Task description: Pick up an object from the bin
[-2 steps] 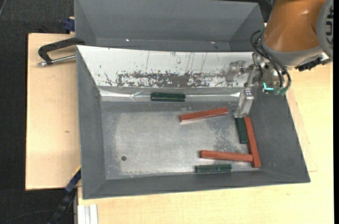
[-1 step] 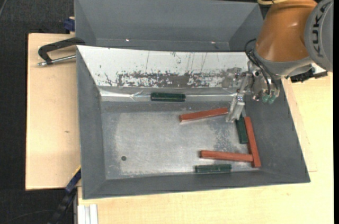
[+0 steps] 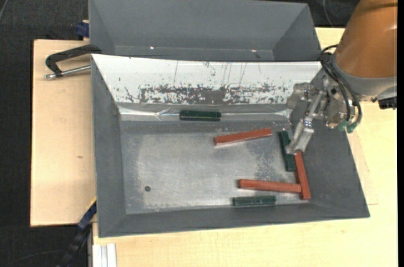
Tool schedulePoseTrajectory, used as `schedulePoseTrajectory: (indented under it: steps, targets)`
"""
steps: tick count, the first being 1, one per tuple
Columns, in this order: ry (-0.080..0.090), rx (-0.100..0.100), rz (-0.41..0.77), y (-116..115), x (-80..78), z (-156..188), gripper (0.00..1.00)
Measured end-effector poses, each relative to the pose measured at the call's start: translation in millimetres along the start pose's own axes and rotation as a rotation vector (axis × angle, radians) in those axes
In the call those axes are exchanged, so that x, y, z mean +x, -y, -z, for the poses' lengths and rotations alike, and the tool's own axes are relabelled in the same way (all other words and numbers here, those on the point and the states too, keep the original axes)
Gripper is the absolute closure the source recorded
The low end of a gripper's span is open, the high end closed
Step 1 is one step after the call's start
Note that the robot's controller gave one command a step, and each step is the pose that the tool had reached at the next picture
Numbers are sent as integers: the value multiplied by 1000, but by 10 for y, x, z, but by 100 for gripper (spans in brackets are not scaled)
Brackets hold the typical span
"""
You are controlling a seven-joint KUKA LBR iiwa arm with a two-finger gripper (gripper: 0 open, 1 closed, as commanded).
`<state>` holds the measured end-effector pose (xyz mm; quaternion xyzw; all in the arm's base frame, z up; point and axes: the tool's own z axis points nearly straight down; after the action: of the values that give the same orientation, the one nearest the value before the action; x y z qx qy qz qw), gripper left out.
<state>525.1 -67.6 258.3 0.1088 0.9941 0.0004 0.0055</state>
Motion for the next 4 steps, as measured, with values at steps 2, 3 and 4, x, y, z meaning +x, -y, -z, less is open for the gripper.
schedulePoseTrajectory:
  steps: [2, 3, 4]
  targets:
    - [-5, 2, 117, 81, 200, -1298, 0]
    - [2, 1, 109, 200, -229, -1009, 0]
    - [-10, -2, 36, -450, -657, -1924, 0]
